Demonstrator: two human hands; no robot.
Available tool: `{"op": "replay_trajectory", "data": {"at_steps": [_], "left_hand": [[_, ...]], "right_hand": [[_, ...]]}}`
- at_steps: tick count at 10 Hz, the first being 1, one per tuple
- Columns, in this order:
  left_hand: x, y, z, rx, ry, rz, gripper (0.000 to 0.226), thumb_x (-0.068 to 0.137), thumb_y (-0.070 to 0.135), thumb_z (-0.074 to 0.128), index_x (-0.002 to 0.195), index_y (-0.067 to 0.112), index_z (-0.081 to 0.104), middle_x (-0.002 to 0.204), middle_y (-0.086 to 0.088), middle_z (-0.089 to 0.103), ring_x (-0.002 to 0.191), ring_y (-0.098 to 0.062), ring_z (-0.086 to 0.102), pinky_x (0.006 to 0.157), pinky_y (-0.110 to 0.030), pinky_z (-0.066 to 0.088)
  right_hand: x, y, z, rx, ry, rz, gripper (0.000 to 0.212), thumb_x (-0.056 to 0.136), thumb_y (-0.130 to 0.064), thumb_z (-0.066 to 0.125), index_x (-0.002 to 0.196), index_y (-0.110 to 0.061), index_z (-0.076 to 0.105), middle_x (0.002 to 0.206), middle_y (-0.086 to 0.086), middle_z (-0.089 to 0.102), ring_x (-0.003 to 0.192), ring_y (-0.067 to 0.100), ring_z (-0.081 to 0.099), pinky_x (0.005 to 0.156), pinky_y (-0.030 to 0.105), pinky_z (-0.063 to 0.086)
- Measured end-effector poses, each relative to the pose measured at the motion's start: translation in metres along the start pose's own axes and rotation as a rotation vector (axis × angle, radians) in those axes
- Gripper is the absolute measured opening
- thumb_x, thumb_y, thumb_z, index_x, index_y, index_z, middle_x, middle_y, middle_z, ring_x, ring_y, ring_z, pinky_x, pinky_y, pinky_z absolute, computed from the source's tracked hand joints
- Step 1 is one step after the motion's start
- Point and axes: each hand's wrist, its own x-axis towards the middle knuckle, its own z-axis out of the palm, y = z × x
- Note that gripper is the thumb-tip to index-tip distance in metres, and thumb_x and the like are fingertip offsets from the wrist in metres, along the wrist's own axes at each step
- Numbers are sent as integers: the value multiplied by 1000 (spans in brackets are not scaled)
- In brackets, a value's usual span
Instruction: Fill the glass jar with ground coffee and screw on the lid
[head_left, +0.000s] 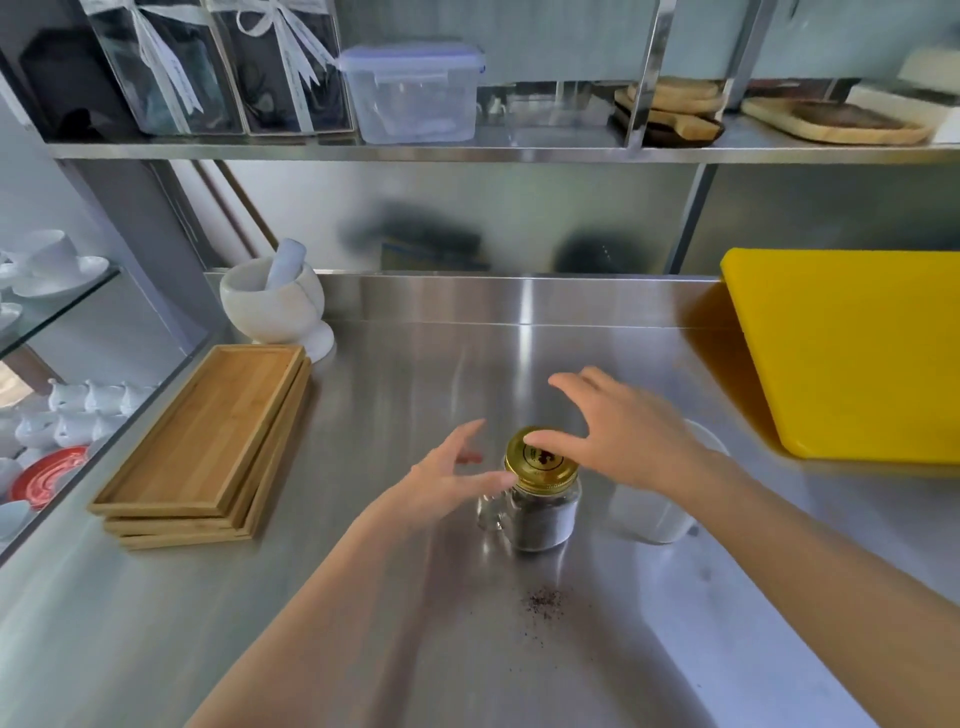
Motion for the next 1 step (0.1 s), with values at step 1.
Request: {"op": "replay_trajectory", "data": {"at_steps": [1], "left_hand": [[-13, 23, -32, -28, 191, 119, 88, 66, 62, 65, 142, 33, 29, 144, 8, 36, 135, -7, 30, 109, -30, 25]], "right_hand": [[-6, 14, -48, 144, 112, -25, 58, 84, -58, 50, 131, -24, 45, 112, -5, 56, 84, 9, 53, 77, 27, 44]]}}
